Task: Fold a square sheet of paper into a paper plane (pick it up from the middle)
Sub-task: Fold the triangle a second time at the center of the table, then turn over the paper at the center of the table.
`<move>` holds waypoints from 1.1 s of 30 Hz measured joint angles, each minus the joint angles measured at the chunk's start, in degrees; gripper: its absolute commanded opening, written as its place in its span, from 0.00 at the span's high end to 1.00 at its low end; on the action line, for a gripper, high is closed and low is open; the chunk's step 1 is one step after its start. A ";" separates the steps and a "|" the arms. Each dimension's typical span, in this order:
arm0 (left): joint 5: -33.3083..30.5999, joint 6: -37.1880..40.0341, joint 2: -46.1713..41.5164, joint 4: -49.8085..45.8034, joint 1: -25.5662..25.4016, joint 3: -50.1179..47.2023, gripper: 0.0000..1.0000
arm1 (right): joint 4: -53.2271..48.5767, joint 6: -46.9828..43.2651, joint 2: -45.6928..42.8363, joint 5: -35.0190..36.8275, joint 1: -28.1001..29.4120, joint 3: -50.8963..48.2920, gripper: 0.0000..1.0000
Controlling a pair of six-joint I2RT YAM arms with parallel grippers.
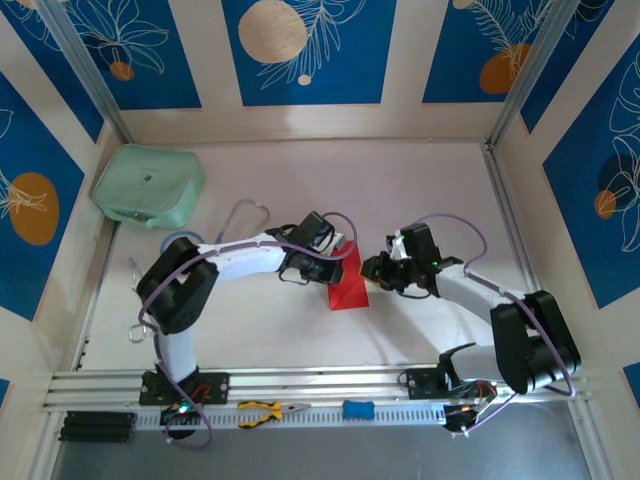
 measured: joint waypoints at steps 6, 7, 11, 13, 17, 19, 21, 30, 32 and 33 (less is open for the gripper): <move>-1.25 1.62 2.21 -1.53 1.07 0.00 0.99 | -3.56 2.60 -1.22 1.73 3.80 -2.03 0.67; -1.38 1.62 2.54 -1.51 1.16 -0.02 0.99 | -3.85 3.02 -1.20 2.12 4.39 -2.08 0.67; -1.38 1.62 3.28 -1.07 1.20 -1.09 1.00 | -4.37 4.55 -1.07 4.04 6.08 -2.10 0.61; -1.20 1.62 3.30 -0.50 1.20 -1.49 1.00 | -4.52 4.96 -0.90 4.87 6.49 -2.10 0.62; -0.90 1.62 3.30 0.46 1.31 -1.92 1.00 | -4.81 5.64 0.22 5.92 6.73 -2.10 0.60; -0.74 1.62 3.30 0.63 1.31 -2.01 1.00 | -5.01 5.86 0.42 6.47 6.93 -2.10 0.59; -0.72 1.62 3.30 0.72 1.31 -2.08 1.00 | -5.11 6.01 0.42 7.08 6.97 -2.10 0.59; -0.68 1.64 3.30 0.74 1.31 -2.08 1.00 | -3.15 7.10 2.93 6.99 7.08 -2.14 0.58; -0.66 1.64 3.30 0.74 1.31 -2.08 1.00 | -1.86 7.32 3.41 6.78 7.21 -2.14 0.57; -0.66 1.64 3.30 0.74 1.31 -2.08 1.00 | -1.36 7.32 3.56 6.73 7.30 -2.14 0.57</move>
